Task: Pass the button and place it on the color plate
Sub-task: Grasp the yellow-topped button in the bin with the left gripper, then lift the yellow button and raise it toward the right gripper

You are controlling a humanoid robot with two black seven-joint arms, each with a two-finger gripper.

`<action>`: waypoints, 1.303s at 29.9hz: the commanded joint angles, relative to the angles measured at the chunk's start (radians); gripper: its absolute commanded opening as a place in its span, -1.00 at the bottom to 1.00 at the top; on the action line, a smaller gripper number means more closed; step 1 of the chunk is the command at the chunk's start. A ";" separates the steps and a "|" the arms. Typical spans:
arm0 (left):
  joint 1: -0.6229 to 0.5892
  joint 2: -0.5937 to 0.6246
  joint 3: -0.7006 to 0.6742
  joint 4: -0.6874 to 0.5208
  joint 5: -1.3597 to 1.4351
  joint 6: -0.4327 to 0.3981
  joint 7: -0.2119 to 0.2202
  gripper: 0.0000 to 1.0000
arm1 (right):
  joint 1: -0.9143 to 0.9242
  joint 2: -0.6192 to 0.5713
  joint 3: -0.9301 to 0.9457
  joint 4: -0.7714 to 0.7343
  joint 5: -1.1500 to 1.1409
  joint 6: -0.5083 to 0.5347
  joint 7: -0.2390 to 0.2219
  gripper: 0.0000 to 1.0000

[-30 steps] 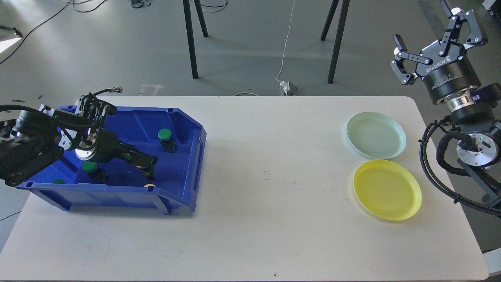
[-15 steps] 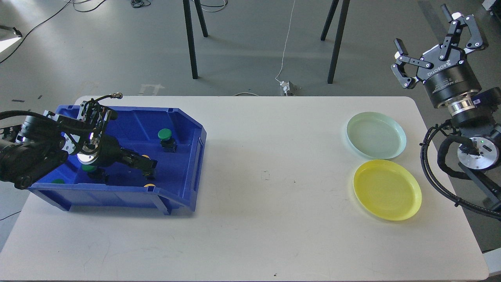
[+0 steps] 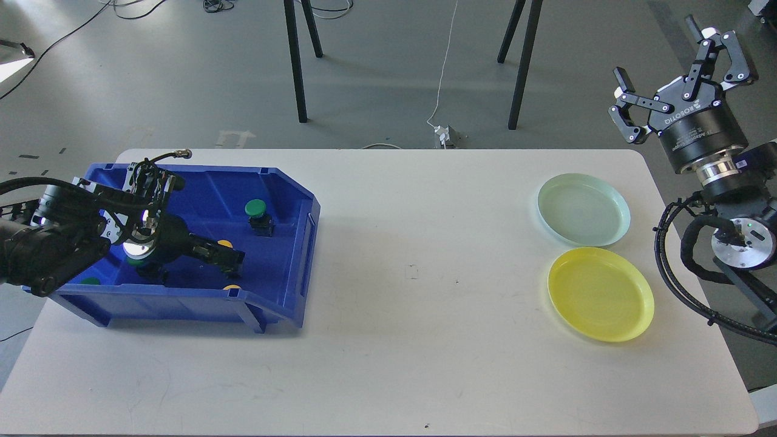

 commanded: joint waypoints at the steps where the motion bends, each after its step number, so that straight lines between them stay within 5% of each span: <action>1: -0.001 0.000 -0.003 -0.002 -0.002 0.000 0.000 0.61 | -0.001 0.000 0.000 0.000 0.000 0.000 0.000 0.99; 7: -0.001 0.000 0.000 -0.006 0.000 0.000 0.000 0.35 | -0.001 0.000 0.000 -0.002 0.000 0.000 0.000 0.99; 13: -0.001 0.000 0.002 -0.009 0.000 0.000 0.000 -0.29 | -0.002 0.000 0.000 -0.002 0.000 0.000 0.000 0.98; 18: -0.004 0.001 -0.004 -0.012 0.000 0.000 0.000 -0.47 | -0.007 0.000 0.000 0.000 0.000 0.000 0.000 0.99; 28: -0.021 0.073 -0.023 -0.109 -0.004 0.000 0.000 -0.50 | -0.010 0.000 0.000 0.000 0.000 0.000 0.000 0.98; 39: -0.079 0.443 -0.191 -0.457 -0.092 0.000 0.000 -0.49 | -0.010 0.012 0.012 -0.005 0.000 0.003 0.000 0.99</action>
